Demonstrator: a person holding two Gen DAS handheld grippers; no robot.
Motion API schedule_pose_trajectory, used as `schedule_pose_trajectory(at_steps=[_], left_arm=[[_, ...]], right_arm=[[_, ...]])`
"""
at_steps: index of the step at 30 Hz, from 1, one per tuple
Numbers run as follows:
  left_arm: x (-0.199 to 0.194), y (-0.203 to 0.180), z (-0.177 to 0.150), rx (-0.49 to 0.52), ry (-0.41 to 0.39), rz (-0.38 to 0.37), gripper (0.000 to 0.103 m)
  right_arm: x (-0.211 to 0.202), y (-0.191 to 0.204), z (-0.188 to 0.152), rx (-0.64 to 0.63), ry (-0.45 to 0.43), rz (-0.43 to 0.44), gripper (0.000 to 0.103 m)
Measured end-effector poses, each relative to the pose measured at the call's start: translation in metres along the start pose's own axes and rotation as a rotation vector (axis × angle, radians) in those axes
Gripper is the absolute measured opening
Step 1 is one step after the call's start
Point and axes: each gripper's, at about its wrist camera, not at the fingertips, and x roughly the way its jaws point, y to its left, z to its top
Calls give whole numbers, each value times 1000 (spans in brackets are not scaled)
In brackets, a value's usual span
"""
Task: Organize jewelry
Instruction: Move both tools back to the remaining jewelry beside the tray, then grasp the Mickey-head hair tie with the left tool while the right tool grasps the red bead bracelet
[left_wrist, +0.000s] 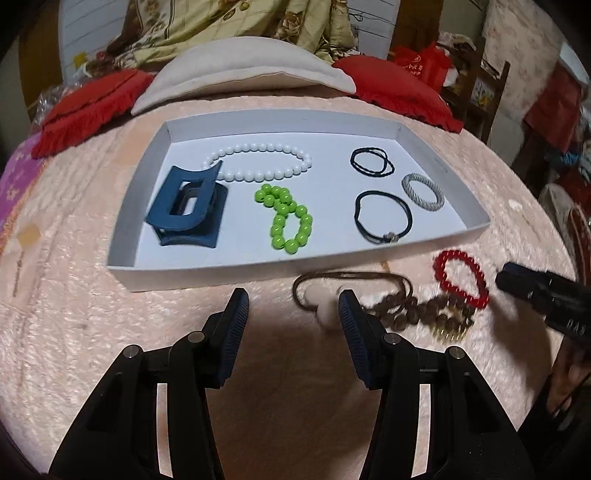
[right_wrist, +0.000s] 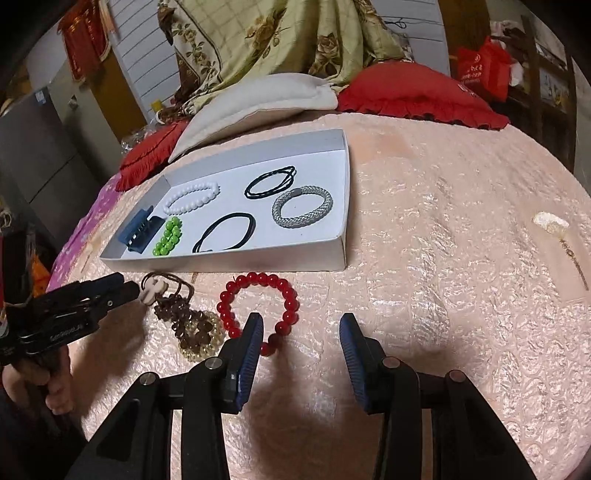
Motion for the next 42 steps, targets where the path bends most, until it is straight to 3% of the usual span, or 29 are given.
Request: schedule_pose_trajectory(at_steps=[4,11,19,20,21,27,31,33,35,37,40,42], left_arm=[[8,-7,1,13,1,48,50],[4,-19,0,52,-15,-4,50],[18,-28,-3,102,2,54,51],[17,-26,-4,92,0,49,50],[16,-26,-5,89,-3,50,38],[2,-21,-11,69,-27,43,38],[-20,-14,-6,33,-76,15,38],[-30,-10,-2,15,-99,-1,38],[-37,-5,1,1,-116,-4,38],[-39,-1,4,-12,-121,-4,38],[-41,8,7,-41,-122,-3,38],[-44,13,9,-52,-129,-2,38]], right_arm=[[5,2,2,-1,7,-3,41],[7,0,1,3,11,-9,41],[8,7,1,-20,7,-5,41],[7,7,1,-19,5,-5,41],[7,6,1,-18,5,-2,41],[11,13,-4,-73,25,73,41],[20,22,-2,-128,24,49,41],[23,25,3,-139,11,37,39],[29,24,6,-133,22,41,28],[34,28,5,-158,25,32,23],[37,38,3,-241,21,-34,10],[35,34,4,-220,24,-31,9]])
